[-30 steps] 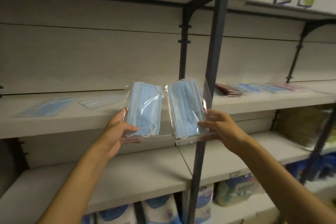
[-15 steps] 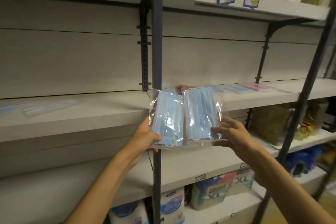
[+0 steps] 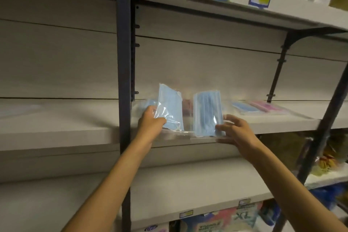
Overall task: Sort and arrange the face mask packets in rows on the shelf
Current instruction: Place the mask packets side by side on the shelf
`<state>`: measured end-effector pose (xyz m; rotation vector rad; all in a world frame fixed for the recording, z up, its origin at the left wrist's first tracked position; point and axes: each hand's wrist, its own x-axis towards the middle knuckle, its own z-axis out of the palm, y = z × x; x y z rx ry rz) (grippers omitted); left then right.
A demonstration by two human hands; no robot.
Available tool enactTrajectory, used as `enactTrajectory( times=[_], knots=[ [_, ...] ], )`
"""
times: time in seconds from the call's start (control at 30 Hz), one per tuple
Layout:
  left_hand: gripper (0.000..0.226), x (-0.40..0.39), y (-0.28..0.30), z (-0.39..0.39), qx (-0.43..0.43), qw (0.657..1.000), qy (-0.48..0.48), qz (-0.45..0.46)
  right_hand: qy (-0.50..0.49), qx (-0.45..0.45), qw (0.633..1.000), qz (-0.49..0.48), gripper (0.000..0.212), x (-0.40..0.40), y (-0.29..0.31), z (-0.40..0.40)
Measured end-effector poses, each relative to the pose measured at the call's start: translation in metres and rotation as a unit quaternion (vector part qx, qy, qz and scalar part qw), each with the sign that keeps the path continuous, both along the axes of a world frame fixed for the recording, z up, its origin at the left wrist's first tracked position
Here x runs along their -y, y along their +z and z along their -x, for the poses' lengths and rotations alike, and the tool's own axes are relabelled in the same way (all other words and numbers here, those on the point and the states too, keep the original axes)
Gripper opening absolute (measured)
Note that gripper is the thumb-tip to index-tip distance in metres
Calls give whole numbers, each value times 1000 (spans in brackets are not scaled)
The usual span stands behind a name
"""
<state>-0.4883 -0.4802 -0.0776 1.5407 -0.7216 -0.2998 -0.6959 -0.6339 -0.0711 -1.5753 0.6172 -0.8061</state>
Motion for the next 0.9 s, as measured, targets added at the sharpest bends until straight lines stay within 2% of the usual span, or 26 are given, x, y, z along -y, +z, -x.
enactTrajectory(
  times=[0.2, 0.37, 0.43, 0.57, 0.73, 0.83, 0.9],
  knots=[
    [37, 43, 22, -47, 2, 992, 104, -66, 35, 4, 999, 4, 26, 38, 12, -37],
    [16, 67, 26, -80, 9, 983, 139, -119, 62, 6, 998, -16, 32, 55, 16, -81],
    [31, 76, 22, -89, 28, 974, 156, -165, 63, 7, 998, -24, 39, 63, 16, -95],
    [49, 84, 15, -101, 102, 935, 189, -281, 47, 21, 998, -35, 36, 81, 22, -111],
    [32, 93, 8, -112, 209, 865, 231, -393, 53, 16, 998, -24, 34, 96, 34, -127],
    [30, 97, 6, -117, 228, 844, 248, -416, 55, 6, 998, -21, 34, 98, 39, -146],
    [32, 98, 7, -118, 235, 837, 260, -421, 64, -13, 998, -14, 27, 94, 43, -162]
  ],
)
